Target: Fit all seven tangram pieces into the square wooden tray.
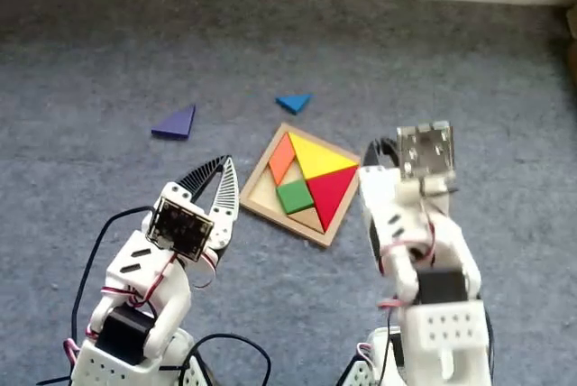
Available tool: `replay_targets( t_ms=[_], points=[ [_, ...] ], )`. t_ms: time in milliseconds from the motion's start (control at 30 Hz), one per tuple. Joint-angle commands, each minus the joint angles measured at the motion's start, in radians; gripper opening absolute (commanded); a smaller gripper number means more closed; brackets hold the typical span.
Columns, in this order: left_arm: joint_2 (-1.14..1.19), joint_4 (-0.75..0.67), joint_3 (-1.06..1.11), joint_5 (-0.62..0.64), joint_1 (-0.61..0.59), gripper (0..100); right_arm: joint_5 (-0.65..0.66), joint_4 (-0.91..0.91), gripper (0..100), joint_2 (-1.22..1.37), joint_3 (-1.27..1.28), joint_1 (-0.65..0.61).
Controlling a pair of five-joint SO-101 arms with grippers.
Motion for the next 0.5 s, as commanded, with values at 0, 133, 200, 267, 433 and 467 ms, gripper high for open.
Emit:
replay_targets(
  t_ms=[0, 133, 200, 267, 433, 467],
  points=[
    [-0.031, -0.026, -0.002, -0.011, -0.031, 1, -0.002, -0.058, 4.9, 0.384, -0.277, -0.048],
    [-0.031, -0.026, -0.002, -0.011, -0.033, 1, -0.002, -0.113, 4.9, 0.740, -0.507, -0.065],
    [-0.031, -0.026, -0.002, -0.011, -0.033, 1, -0.005, -0.148, 4.9, 0.909, -0.628, -0.065],
    [-0.031, -0.026, -0.001, -0.011, -0.033, 1, -0.006, -0.191, 4.9, 1.073, -0.745, -0.065],
    [-0.030, -0.026, -0.001, -0.011, -0.033, 1, -0.008, -0.202, 4.9, 1.359, -0.993, -0.090],
    [-0.030, -0.026, -0.001, -0.011, -0.031, 1, -0.006, -0.200, 5.0, 1.389, -1.029, -0.094]
  ],
)
